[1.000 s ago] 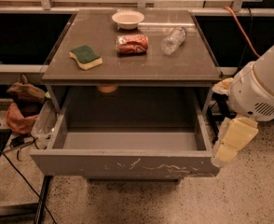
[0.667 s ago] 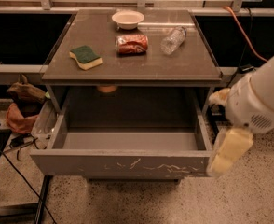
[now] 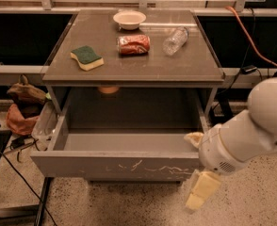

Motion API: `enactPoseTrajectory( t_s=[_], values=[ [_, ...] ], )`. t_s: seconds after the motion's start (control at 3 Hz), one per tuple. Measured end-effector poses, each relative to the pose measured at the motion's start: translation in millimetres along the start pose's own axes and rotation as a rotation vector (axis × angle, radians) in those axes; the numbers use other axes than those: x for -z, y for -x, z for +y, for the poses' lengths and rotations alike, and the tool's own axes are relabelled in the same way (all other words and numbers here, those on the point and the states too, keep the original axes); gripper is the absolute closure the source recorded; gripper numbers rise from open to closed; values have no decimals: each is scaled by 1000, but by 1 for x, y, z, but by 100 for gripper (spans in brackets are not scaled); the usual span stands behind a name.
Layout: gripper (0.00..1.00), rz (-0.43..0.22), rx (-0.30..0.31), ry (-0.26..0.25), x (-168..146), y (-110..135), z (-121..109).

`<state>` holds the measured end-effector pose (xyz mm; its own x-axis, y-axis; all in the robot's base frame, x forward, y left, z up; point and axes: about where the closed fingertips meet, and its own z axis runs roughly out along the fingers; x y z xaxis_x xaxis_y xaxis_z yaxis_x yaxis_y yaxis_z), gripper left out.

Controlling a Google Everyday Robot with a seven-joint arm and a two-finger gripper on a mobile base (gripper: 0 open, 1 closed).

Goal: Close top drawer

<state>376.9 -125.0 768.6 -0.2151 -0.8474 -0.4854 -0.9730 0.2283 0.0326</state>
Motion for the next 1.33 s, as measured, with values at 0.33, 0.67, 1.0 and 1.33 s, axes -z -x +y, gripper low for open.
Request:
enactPoseTrajectory(
  t_s=[0.33,0.67,1.0,1.33],
  values=[
    [0,-50,49,105,-74,6,3],
    [0,-50,48,106,-74,6,4],
    [0,-60,26,94,-73,-5,19],
    [0,-86,4,98,-80,-19,31]
  ],
)
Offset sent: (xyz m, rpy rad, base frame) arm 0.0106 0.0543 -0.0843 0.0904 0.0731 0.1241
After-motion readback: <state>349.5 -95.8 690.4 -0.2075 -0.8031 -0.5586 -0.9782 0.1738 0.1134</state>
